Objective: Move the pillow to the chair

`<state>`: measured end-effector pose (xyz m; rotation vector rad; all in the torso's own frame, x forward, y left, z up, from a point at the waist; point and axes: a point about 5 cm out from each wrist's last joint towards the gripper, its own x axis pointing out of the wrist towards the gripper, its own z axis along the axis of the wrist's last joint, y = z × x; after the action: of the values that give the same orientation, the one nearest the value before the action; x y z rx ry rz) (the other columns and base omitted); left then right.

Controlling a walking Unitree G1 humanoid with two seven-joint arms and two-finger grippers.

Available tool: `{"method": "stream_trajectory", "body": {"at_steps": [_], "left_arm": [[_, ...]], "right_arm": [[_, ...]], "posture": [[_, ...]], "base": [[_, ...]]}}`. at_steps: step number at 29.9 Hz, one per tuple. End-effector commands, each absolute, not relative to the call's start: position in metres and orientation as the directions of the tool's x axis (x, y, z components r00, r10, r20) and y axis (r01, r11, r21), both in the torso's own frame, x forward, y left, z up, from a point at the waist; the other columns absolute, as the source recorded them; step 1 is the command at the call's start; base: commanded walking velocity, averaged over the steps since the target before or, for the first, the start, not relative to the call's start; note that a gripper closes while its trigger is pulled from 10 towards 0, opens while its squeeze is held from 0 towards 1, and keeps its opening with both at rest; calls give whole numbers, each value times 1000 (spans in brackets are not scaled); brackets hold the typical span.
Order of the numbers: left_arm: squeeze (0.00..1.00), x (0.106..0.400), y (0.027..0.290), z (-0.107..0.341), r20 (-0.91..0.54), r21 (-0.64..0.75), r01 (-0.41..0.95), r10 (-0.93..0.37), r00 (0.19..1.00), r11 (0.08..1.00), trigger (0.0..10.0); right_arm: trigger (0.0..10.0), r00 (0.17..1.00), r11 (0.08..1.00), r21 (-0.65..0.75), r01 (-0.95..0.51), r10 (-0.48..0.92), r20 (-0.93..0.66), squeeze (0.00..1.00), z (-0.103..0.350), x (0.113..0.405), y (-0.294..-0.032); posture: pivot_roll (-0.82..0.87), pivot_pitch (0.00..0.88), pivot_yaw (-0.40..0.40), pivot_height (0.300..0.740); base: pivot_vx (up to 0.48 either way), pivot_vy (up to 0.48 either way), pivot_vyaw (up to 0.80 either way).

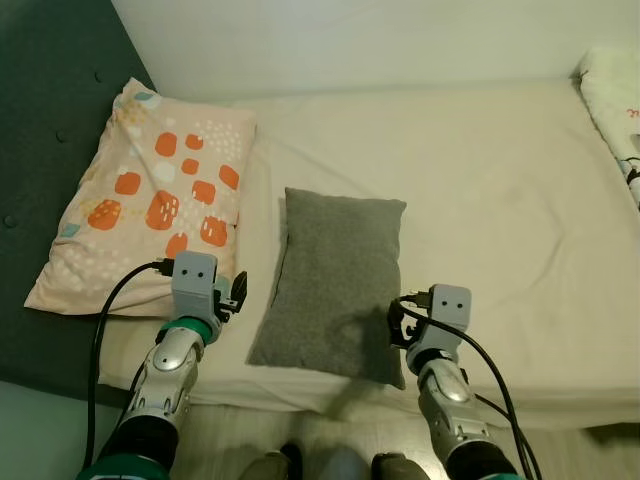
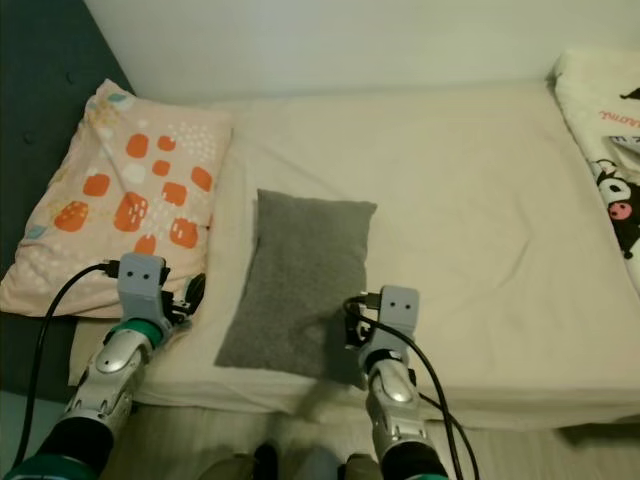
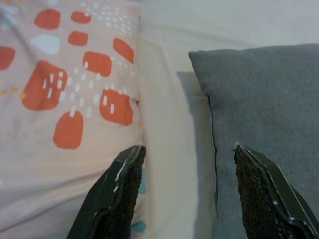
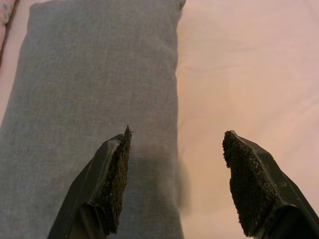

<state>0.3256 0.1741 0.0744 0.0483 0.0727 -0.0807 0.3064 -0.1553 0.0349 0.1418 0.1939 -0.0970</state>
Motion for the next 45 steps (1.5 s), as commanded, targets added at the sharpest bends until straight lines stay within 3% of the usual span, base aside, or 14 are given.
{"method": "stream_trajectory", "body": {"at_steps": [1,15,27,31,45], "left_arm": [[0,320,180,67,-101,11,46,-44,994,999,10000],[0,321,174,67,-76,-82,88,-95,993,993,10000],[0,320,172,65,-78,-79,89,-95,992,993,10000],[0,321,180,66,-72,-133,38,-48,996,990,10000],[0,324,206,75,-20,-95,-34,33,999,995,10000]], "right_arm": [[10000,969,984,140,114,-79,-233,0,27,300,-154],[10000,980,981,150,122,-95,-174,0,38,304,-156],[10000,981,983,141,117,-92,-171,0,39,304,-157],[10000,987,987,136,88,-67,-149,0,46,309,-156],[10000,995,978,200,58,-40,-90,0,62,321,-157]], "posture": [[54,183,181,670],[23,191,182,625],[15,191,166,625],[3,195,141,625],[-14,201,98,600]], "base": [[0,0,0],[0,0,0],[0,0,0],[0,0,0],[0,0,0]]}}
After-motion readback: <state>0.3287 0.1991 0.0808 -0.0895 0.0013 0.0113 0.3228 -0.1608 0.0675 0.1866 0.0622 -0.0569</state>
